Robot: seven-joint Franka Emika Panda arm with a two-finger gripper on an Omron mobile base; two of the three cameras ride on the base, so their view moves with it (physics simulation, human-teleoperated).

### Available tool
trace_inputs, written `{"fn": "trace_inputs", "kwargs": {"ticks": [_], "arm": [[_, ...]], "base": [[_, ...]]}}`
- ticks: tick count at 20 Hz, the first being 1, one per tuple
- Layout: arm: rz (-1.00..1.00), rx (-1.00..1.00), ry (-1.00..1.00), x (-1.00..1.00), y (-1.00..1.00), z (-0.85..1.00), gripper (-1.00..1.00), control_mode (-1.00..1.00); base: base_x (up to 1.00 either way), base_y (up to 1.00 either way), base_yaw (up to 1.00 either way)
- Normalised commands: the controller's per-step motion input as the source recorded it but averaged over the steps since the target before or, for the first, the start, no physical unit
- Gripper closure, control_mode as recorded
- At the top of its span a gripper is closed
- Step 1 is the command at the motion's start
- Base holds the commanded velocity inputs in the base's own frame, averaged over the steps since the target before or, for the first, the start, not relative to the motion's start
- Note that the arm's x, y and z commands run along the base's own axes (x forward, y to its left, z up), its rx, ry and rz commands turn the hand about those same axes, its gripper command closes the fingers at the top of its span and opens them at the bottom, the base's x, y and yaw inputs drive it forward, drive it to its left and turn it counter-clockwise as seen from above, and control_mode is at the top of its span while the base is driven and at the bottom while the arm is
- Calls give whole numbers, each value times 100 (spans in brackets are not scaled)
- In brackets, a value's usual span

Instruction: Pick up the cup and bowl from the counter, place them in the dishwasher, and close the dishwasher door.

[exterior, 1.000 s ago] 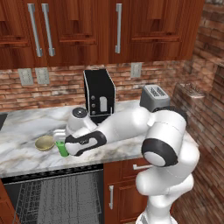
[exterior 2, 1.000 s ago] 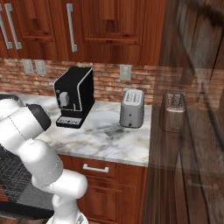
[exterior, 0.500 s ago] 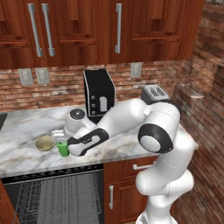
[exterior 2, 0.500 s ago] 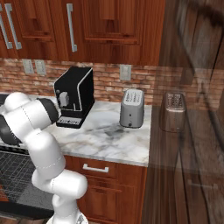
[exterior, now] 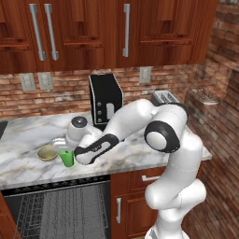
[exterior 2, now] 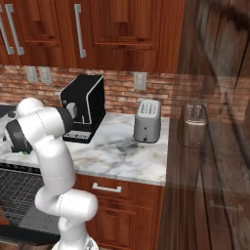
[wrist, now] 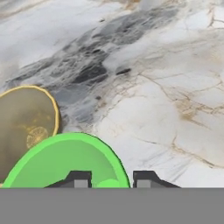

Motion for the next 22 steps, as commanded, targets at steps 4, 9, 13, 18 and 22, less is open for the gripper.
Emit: {"fn": "trace_inputs", "kwargs": {"ticks": [4, 9, 13, 18, 22], "arm": [[0, 0, 0, -6, 0, -6, 100, -100], [0, -1, -4, -28, 0, 0, 100, -100], [0, -3, -6, -30, -1, 0, 100, -100], [0, 0, -8, -19, -7, 3, 100, -100], [0, 0, -8, -12, -13, 24, 100, -100]], "base": [[0, 0, 0], [0, 0, 0], [0, 0, 0], [0, 0, 0], [0, 0, 0]]}}
